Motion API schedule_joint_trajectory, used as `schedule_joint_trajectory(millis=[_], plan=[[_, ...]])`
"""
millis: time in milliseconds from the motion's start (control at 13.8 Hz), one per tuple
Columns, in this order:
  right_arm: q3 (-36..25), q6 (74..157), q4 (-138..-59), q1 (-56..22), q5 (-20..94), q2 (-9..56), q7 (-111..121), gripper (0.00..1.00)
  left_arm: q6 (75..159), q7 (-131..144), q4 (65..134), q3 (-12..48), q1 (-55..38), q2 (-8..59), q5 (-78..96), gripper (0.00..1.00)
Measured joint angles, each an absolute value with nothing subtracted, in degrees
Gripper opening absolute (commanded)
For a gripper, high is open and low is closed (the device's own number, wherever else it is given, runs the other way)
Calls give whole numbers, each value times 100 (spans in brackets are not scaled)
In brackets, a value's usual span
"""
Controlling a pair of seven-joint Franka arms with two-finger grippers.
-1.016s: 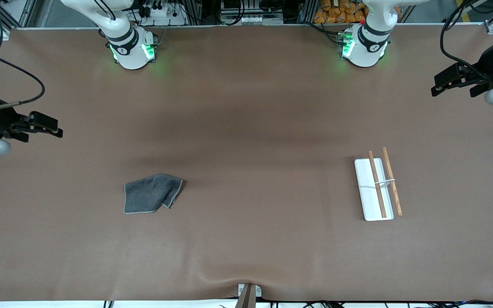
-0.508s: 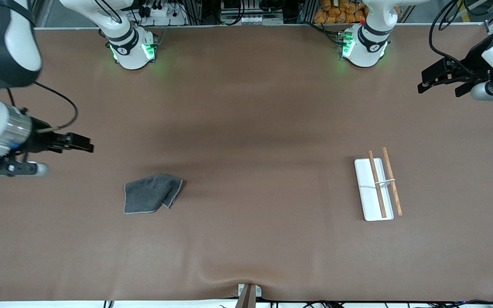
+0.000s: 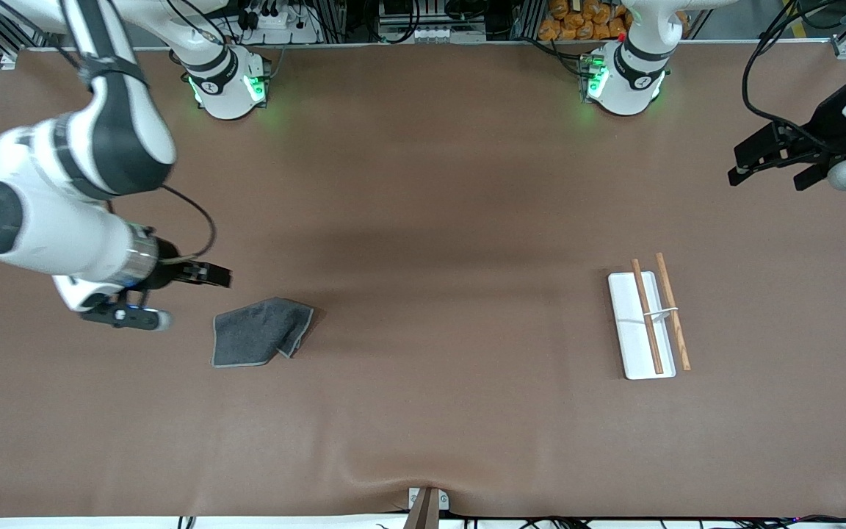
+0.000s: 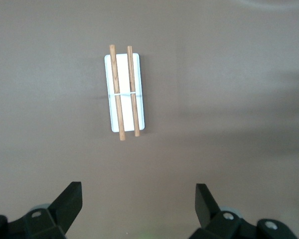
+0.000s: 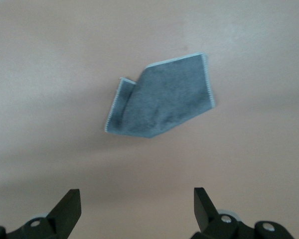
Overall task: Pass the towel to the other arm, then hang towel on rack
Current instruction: 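Reach the right gripper down over the grey towel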
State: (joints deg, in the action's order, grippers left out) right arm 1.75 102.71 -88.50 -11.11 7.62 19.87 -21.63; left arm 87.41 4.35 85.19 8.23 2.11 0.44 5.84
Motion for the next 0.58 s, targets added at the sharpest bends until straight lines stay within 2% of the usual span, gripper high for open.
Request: schedule_joint_trajectory(millis=[290, 580], plan=[[172, 11081, -9128, -1489, 756, 2402, -2744, 100, 8795, 434, 8517, 856, 191, 136, 581, 100], [169, 11377, -9163, -1641, 753, 2888, -2812, 100, 8800, 434, 8496, 866, 146, 140, 519, 100]])
